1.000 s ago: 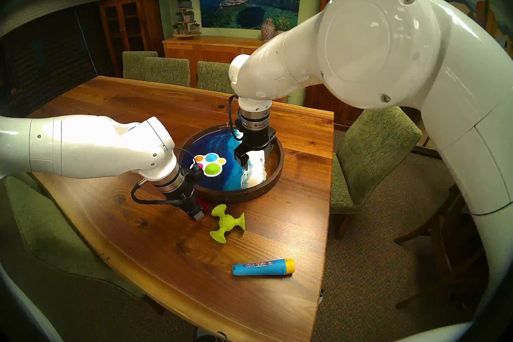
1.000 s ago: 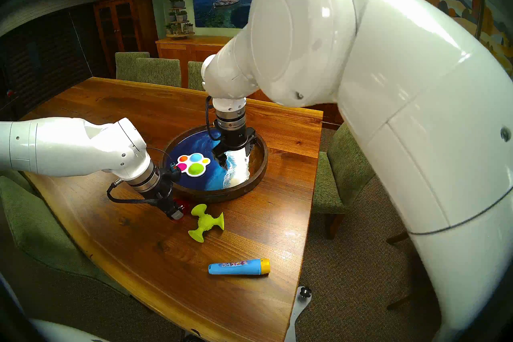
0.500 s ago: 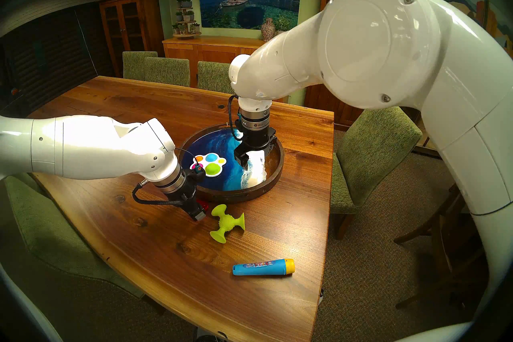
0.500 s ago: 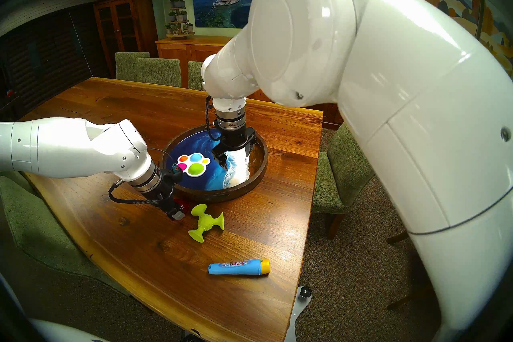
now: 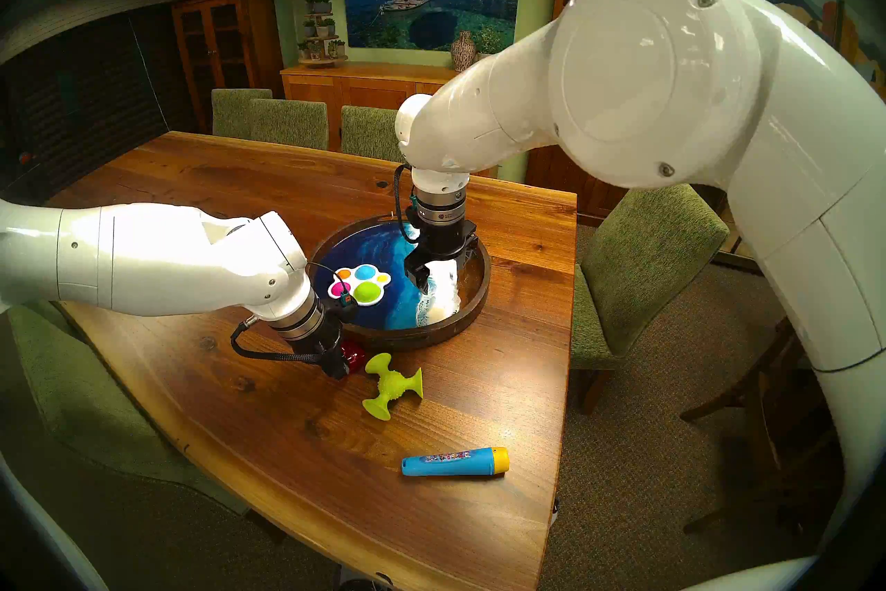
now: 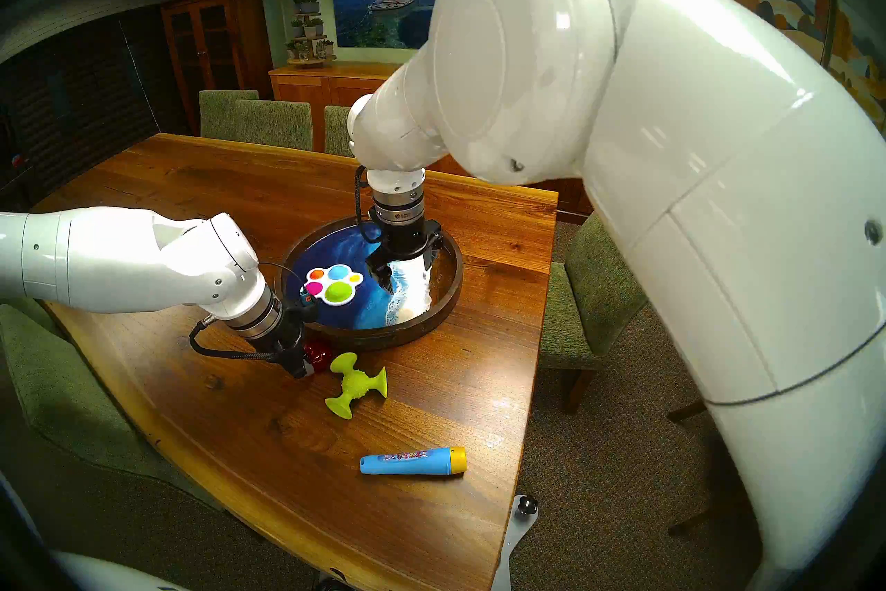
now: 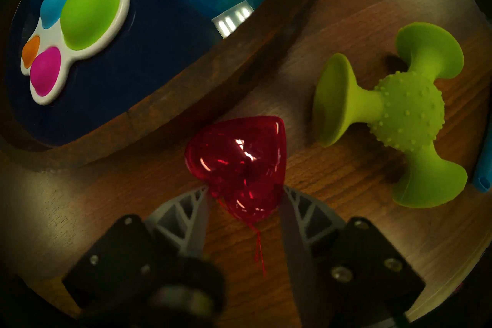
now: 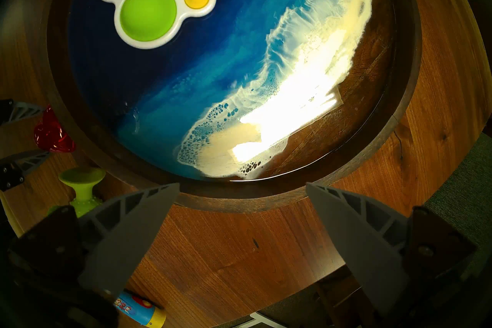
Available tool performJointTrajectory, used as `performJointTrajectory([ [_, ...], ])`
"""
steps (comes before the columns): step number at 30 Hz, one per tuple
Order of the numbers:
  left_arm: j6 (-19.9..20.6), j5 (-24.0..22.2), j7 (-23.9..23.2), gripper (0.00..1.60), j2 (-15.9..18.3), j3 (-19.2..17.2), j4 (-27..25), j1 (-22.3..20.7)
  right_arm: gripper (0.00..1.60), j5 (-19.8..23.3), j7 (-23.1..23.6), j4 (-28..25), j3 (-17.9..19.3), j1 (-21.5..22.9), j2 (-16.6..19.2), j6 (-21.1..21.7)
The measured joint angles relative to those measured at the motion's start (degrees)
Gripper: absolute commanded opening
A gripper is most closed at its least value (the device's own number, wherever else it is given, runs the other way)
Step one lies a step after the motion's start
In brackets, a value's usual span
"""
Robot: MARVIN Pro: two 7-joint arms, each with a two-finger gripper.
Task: Put toys in center tray
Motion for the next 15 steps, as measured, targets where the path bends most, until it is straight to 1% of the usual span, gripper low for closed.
performJointTrajectory([
  [2, 0.69, 0.37, -0.46, 0.61, 0.73, 0.08, -1.32, -0.46, 1.60, 0.00, 0.00, 0.00, 0.00, 0.00, 0.00, 0.00],
  [4, 1.26, 0.67, -0.86, 0.63, 1.36, 0.09, -2.41, -0.93, 1.60, 0.00, 0.00, 0.00, 0.00, 0.00, 0.00, 0.00],
  [11, 4.55, 2.32, -3.21, 0.67, 5.61, -0.62, -7.71, -3.89, 1.60, 0.00, -0.02, 0.00, 0.00, -0.01, 0.00, 0.00],
  [15, 5.86, 3.40, -4.65, 0.66, 8.43, -1.31, -10.58, -5.76, 1.60, 0.00, -0.03, 0.00, 0.00, -0.01, 0.00, 0.00],
])
